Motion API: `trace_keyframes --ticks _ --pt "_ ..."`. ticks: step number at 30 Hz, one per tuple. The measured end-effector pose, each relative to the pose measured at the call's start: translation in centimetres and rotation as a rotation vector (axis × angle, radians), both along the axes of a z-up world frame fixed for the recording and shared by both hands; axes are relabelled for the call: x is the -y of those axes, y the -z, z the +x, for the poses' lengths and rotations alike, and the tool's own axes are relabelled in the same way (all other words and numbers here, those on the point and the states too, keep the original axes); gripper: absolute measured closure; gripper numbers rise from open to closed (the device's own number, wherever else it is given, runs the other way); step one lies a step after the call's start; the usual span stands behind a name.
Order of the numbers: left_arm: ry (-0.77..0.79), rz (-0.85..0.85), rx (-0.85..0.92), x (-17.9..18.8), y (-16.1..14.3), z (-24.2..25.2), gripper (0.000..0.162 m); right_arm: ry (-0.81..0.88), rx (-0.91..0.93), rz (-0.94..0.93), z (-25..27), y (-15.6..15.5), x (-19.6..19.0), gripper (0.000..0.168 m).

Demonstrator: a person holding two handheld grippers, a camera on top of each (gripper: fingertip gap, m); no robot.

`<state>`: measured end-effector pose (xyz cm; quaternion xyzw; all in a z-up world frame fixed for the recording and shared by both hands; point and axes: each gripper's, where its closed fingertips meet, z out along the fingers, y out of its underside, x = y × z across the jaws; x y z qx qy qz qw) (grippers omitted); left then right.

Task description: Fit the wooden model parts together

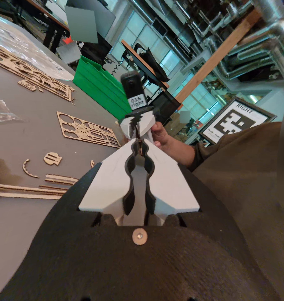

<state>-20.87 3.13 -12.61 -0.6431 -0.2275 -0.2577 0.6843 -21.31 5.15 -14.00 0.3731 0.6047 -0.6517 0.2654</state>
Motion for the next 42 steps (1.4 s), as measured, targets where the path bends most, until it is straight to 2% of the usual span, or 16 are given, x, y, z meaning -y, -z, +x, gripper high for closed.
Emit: trace_keyframes --ticks 1,3,5,9,11,18,20,23,27,29,31,35,42 --pt "-0.002 0.006 0.030 0.1 0.1 -0.2 0.162 0.017 -0.099 0.093 0.0 0.3 -0.1 0.160" --pt "0.005 0.010 0.081 0.1 0.3 -0.4 0.162 0.029 -0.278 0.257 0.2 0.8 0.1 0.159" --pt "0.015 0.012 0.115 0.1 0.4 -0.5 0.162 0.021 -0.365 0.327 0.7 0.9 0.6 0.157" --pt "0.028 0.015 0.132 0.0 0.4 -0.3 0.162 -0.010 -0.309 0.259 1.4 0.5 1.6 0.158" --pt "0.029 0.017 0.131 0.0 0.4 -0.2 0.162 -0.010 -0.282 0.240 1.4 0.5 1.6 0.167" --pt "-0.002 0.011 0.105 0.1 0.3 -0.6 0.160 0.022 -0.209 0.201 0.9 0.2 1.4 0.167" --pt "-0.063 -0.016 0.062 0.6 0.4 -1.6 0.138 0.085 -0.152 0.172 -0.2 0.2 0.6 0.167" --pt "-0.132 -0.164 -0.092 1.5 1.8 -2.8 0.132 0.198 -0.042 0.210 -2.1 1.9 -0.9 0.168" --pt "-0.156 -0.588 -0.461 2.2 6.8 -3.0 0.126 0.273 0.047 0.262 -2.9 3.8 -0.9 0.168" --pt "-0.140 -0.717 -0.577 2.0 8.7 -2.7 0.124 0.304 0.058 0.302 -3.0 4.7 -0.4 0.168" --pt "-0.096 -0.783 -0.627 1.4 10.1 -1.8 0.124 0.301 0.054 0.351 -2.8 5.5 0.2 0.168" --pt "-0.109 -0.918 -0.760 1.5 11.8 -2.2 0.129 0.260 0.035 0.377 -2.2 5.8 1.0 0.168" --pt "-0.144 -0.929 -0.781 2.3 11.7 -3.2 0.137 0.262 -0.007 0.447 -2.4 6.5 0.7 0.168"
